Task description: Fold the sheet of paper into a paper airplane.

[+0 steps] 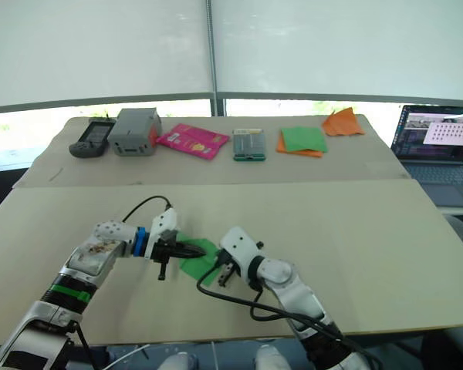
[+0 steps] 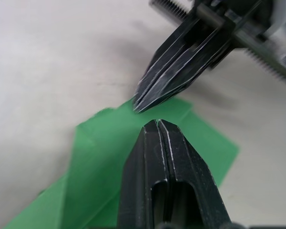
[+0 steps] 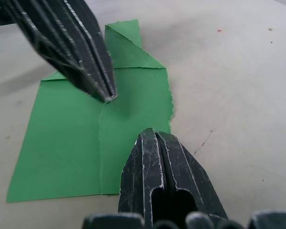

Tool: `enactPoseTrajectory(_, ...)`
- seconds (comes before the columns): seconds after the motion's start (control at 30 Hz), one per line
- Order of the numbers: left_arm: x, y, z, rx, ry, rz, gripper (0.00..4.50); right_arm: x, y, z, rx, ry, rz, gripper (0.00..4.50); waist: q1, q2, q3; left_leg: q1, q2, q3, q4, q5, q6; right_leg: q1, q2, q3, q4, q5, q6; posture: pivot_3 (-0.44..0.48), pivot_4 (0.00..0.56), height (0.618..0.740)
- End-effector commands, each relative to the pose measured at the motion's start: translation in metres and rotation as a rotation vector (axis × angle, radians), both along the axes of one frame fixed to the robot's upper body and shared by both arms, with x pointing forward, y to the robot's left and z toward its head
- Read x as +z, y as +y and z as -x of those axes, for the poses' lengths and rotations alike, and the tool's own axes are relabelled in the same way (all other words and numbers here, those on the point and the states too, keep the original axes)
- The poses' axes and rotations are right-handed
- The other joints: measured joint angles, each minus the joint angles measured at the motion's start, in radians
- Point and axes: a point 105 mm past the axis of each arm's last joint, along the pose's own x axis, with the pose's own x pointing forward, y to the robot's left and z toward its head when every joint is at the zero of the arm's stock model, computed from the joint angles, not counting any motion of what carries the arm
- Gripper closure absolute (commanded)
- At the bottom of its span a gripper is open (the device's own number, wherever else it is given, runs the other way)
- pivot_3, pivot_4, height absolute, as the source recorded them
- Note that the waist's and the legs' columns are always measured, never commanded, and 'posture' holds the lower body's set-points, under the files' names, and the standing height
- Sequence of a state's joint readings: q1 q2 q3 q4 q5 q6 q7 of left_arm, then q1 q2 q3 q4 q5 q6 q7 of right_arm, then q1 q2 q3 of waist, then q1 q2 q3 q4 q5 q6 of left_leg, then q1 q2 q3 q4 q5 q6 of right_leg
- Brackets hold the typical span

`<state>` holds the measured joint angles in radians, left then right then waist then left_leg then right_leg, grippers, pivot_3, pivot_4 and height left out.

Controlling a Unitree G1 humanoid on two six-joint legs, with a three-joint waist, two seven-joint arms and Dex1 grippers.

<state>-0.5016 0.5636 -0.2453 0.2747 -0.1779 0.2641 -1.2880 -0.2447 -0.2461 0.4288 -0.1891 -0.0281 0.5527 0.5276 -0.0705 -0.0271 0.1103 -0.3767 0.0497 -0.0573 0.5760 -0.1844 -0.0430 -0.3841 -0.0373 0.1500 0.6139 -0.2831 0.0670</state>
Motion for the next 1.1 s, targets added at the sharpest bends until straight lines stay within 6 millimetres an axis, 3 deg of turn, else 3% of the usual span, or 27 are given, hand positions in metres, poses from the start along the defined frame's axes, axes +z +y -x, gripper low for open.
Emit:
enactPoseTrajectory(0.03,-0.002,-0.001,-0.006,-0.006,-0.066,-0.045,4.5,-0.019,0.001,0.01,0.012,0.078,0.049,4.47,0.0,0.0,0.0,0.0,0.0,0.0,0.0,0.0,0.0,0.0,0.0,0.0,0.0,0.0,0.0,0.0,0.15,0.74)
enactPoseTrajectory(0.43,-0.027,0.006,0.001,-0.039,-0.06,-0.137,4.5,-0.015,-0.001,0.009,0.01,0.069,0.062,4.47,0.001,0.0,-0.001,0.0,0.0,0.0,0.0,0.0,0.0,0.0,0.0,0.0,0.0,0.0,0.0,0.0,0.15,0.74)
enactPoseTrajectory(1.1,-0.034,0.06,-0.014,0.147,-0.018,-0.184,4.5,-0.014,-0.004,0.01,0.019,0.07,0.074,4.47,0.0,0.002,-0.004,0.001,0.0,0.0,0.0,0.0,0.0,0.001,0.0,0.0,0.0,0.0,0.0,0.0,0.15,0.74)
